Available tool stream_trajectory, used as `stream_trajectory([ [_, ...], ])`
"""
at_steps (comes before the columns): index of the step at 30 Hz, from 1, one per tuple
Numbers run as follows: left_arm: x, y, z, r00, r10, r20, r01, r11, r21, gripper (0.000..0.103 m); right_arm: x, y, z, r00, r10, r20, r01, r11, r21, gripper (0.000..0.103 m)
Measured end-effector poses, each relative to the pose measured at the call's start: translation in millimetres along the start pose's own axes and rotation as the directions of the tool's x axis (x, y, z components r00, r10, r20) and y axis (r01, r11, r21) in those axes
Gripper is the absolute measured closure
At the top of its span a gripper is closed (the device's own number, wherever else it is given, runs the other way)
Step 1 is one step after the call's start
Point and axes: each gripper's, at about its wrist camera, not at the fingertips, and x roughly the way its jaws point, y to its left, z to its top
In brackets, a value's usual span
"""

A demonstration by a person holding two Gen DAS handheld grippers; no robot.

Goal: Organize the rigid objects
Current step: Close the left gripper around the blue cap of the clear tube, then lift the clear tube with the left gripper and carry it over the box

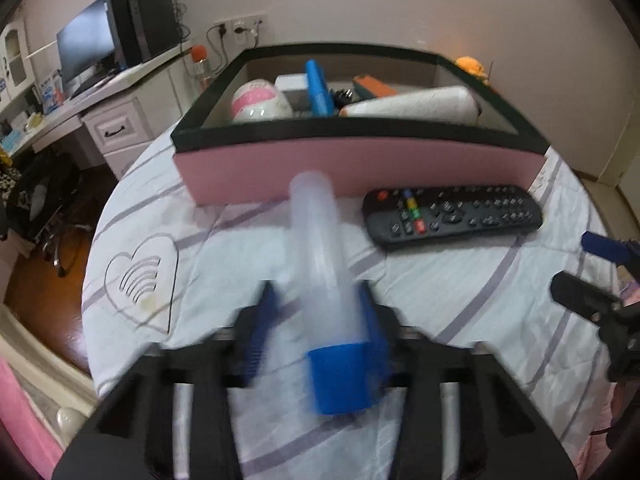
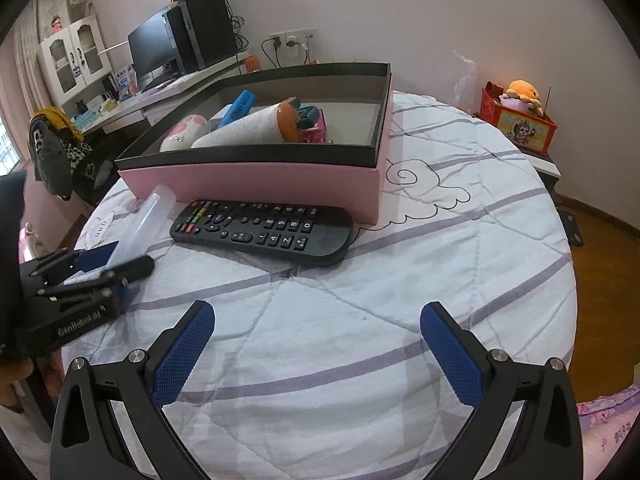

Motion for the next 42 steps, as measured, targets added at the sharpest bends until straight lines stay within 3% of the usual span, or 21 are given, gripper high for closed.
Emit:
stream_trajectory([
  [8, -20, 4, -8, 0.999, -0.021, 0.031, 0.02, 1.0, 0.023, 0.077, -4, 9, 2, 1.0, -0.007, 0.002, 0.007, 1.0, -0.014, 0.0],
  [19, -84, 2, -6, 0.985, -0.014, 0.169, 0.006, 0.999, 0.048, 0.077, -38, 24, 11, 0.996, -0.024, 0.081, 0.026, 0.999, -0.02, 0.0],
  [32, -154, -7, 42, 0.94, 0.009, 0.342, -0.042, 0.995, 0.09, 0.077, -109, 41, 71, 0.956, -0.041, 0.29, 0.057, 0.997, -0.046, 0.0],
  [42, -168, -15, 97, 0.902, -0.006, 0.431, -0.053, 0.991, 0.124, 0.076, -126, 45, 117, 0.922, -0.041, 0.386, 0.075, 0.994, -0.074, 0.0],
])
